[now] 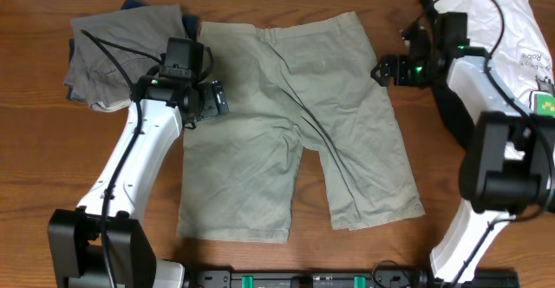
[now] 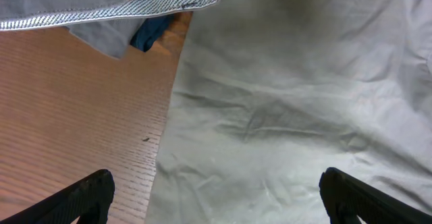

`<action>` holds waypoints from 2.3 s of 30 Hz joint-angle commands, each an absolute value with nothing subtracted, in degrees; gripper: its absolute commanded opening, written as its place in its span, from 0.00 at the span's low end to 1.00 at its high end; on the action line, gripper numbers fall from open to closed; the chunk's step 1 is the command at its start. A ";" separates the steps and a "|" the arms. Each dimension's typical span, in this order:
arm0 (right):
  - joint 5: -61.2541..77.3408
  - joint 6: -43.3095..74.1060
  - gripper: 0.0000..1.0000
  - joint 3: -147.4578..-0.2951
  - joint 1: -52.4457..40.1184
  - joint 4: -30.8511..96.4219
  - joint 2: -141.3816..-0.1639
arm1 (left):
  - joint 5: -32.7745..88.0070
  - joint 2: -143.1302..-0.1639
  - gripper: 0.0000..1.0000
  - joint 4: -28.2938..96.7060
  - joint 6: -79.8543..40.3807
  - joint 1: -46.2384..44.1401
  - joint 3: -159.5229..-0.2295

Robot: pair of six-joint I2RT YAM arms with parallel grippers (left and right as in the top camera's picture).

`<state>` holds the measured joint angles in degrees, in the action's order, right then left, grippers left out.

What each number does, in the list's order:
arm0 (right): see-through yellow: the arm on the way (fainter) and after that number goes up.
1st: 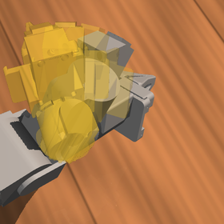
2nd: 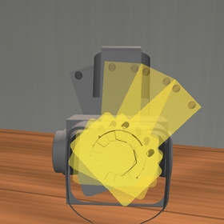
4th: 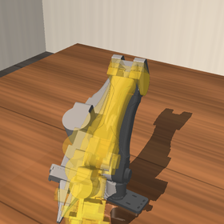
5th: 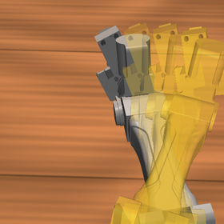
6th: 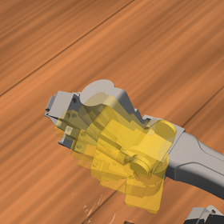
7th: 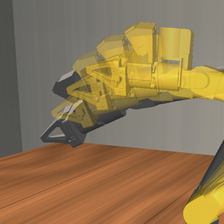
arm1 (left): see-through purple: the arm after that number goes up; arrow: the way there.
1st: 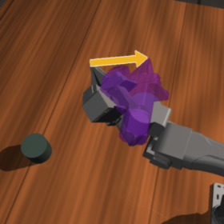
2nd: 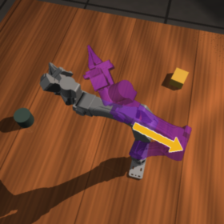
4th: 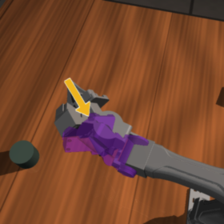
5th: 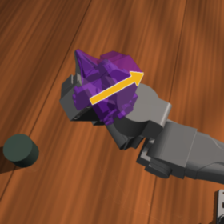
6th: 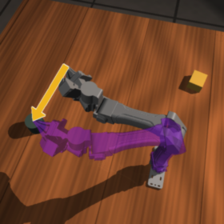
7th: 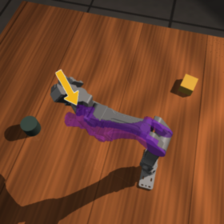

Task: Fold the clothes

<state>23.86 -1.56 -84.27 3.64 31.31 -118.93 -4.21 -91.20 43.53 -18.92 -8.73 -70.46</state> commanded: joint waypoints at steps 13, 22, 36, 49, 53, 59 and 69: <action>25.36 -2.20 0.57 -84.14 -0.45 27.00 -124.22 | -3.81 -91.42 0.98 44.64 -17.63 -8.80 -71.05; 16.38 3.09 0.02 -84.16 -1.50 26.33 -126.87 | -3.79 -91.42 0.98 44.86 -17.67 -8.82 -70.70; 7.09 -3.31 0.09 -85.60 1.28 -6.46 -126.87 | -3.36 -91.50 0.98 42.68 -17.82 -8.82 -70.70; 19.16 -3.22 0.99 -104.95 2.07 16.01 -124.01 | 2.44 -100.82 0.99 29.93 -14.55 -8.64 -73.95; 20.91 -3.27 0.99 -109.19 1.04 29.93 -121.43 | 2.50 -107.39 0.99 30.26 -12.32 -8.64 -83.26; 21.04 -3.27 0.99 -109.51 -1.45 40.84 -117.86 | 2.39 -119.26 0.97 34.41 -9.87 -7.70 -100.31; 21.43 -3.29 0.98 -109.49 -4.93 45.74 -117.38 | 5.21 -131.04 0.92 35.40 -6.35 -5.41 -112.62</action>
